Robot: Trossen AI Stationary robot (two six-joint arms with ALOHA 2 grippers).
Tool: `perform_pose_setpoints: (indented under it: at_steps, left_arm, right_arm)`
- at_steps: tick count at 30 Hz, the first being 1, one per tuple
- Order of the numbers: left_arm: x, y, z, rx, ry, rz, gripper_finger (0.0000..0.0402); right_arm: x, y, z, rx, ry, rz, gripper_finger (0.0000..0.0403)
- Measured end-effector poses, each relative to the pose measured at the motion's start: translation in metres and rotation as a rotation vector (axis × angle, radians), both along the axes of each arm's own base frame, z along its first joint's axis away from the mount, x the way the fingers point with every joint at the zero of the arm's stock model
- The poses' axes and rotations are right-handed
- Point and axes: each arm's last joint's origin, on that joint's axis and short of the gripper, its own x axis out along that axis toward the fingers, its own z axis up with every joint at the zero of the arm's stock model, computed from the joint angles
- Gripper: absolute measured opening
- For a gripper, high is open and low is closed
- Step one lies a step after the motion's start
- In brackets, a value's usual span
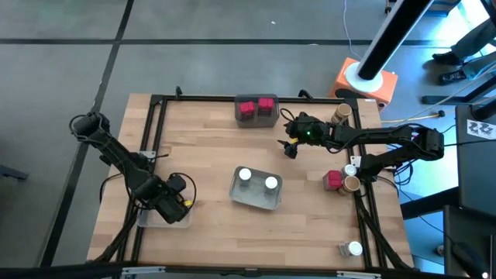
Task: Sort spices by type
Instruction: Put the top left brown seasoning bottle into the transparent bin, then put the top brown seasoning bottle into the transparent bin
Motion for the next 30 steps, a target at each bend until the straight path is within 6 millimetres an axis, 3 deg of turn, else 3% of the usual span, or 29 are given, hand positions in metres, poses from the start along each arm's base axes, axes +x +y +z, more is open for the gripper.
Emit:
perform_pose_setpoints:
  at_steps: [9, 16, 23, 30]
  left_arm:
    - [0.0, 0.0, 0.005, 0.002, 0.0, -0.027, 0.0332]
    - [0.002, 0.005, 0.042, 0.029, -0.037, -0.076, 0.0329]
    - [0.007, 0.031, 0.081, 0.176, -0.272, -0.146, 0.0329]
    - [0.022, 0.068, 0.098, 0.414, -0.41, -0.214, 0.0329]
  right_arm:
    - [0.0, 0.0, 0.0, 0.0, 0.001, 0.0, 0.0337]
    - [0.0, 0.0, 0.0, -0.001, 0.0, 0.0, 0.0337]
    - [0.0, 0.0, 0.0, 0.001, 0.003, 0.0, 0.0337]
    - [0.0, 0.001, -0.001, 0.043, -0.006, -0.011, 0.0337]
